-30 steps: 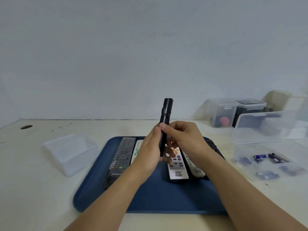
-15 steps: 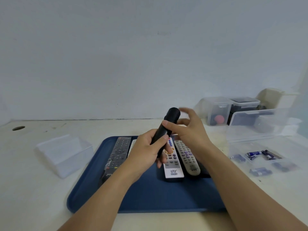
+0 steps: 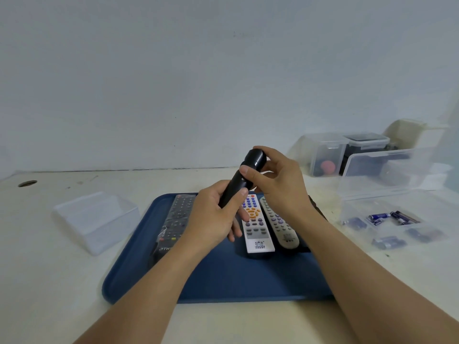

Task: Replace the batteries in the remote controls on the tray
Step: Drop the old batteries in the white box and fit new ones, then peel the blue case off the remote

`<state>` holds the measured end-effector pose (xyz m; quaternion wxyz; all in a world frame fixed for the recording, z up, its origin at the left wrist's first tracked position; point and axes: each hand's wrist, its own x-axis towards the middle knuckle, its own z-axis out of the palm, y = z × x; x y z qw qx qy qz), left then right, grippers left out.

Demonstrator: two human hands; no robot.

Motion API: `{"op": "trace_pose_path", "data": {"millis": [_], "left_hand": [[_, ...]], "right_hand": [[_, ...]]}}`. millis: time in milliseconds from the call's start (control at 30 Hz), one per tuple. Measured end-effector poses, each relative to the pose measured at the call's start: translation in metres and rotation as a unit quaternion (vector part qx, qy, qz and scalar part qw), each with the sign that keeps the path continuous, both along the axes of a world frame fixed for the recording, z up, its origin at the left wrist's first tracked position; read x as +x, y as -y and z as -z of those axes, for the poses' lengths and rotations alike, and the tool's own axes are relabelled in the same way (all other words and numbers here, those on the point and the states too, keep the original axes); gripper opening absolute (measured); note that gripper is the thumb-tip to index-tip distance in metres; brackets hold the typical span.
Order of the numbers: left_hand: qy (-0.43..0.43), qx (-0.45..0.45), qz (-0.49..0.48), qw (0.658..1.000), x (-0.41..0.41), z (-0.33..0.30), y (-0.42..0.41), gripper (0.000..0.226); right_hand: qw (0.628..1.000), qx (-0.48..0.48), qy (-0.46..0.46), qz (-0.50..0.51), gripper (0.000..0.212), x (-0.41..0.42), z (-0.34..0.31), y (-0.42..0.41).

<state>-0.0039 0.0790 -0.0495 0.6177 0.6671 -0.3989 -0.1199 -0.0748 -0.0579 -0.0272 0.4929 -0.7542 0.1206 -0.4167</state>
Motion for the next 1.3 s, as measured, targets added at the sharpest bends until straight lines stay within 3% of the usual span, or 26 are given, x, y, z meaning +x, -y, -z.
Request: {"op": "trace_pose_path", "data": {"millis": [67,167,233,300,400,467,533,600,700,867,1100,1300], "left_hand": [[-0.071,-0.016,0.022,0.997,-0.004,-0.004,-0.001,0.021],[-0.296,-0.033,0.108,0.949,-0.003,-0.023,-0.008,0.041],[-0.335,-0.018,0.153,0.93,0.0,-0.03,-0.014,0.044],[-0.278,0.022,0.127,0.952,0.004,-0.031,-0.016,0.051],[-0.037,0.099,-0.08,0.991,0.024,-0.027,-0.02,0.048],[0.18,0.204,-0.2,0.941,0.04,-0.022,-0.026,0.027],[0.267,0.325,-0.215,0.881,0.042,-0.02,-0.033,0.015],[0.294,0.393,-0.197,0.849,0.037,-0.018,-0.035,0.02],[0.305,0.416,-0.199,0.833,0.036,-0.016,-0.036,0.027],[0.337,0.43,-0.19,0.816,0.036,-0.011,-0.03,0.047],[0.375,0.435,-0.22,0.789,0.022,-0.013,-0.024,0.024],[0.319,0.403,-0.259,0.818,0.02,-0.014,-0.019,0.028]], "right_hand": [[0.992,0.099,0.031,-0.074,0.034,0.001,-0.004,-0.007],[0.893,0.331,0.034,-0.304,0.031,-0.002,-0.011,-0.014],[0.871,0.34,0.018,-0.356,0.037,-0.002,-0.011,-0.015],[0.889,0.32,0.021,-0.326,0.036,0.001,-0.01,-0.016],[0.939,0.295,-0.032,-0.173,0.032,0.007,-0.007,-0.023],[0.968,0.205,-0.132,-0.057,0.04,0.01,-0.003,-0.029],[0.97,0.089,-0.225,-0.005,0.048,0.016,0.001,-0.037],[0.965,0.0,-0.261,0.021,0.054,0.024,0.004,-0.042],[0.944,-0.088,-0.312,0.061,0.046,0.035,0.011,-0.043],[0.925,-0.106,-0.357,0.076,0.024,0.039,0.017,-0.04],[0.956,-0.132,-0.237,0.111,0.019,0.025,0.013,-0.028],[0.973,-0.083,-0.2,0.08,0.019,0.019,0.006,-0.023]]}}
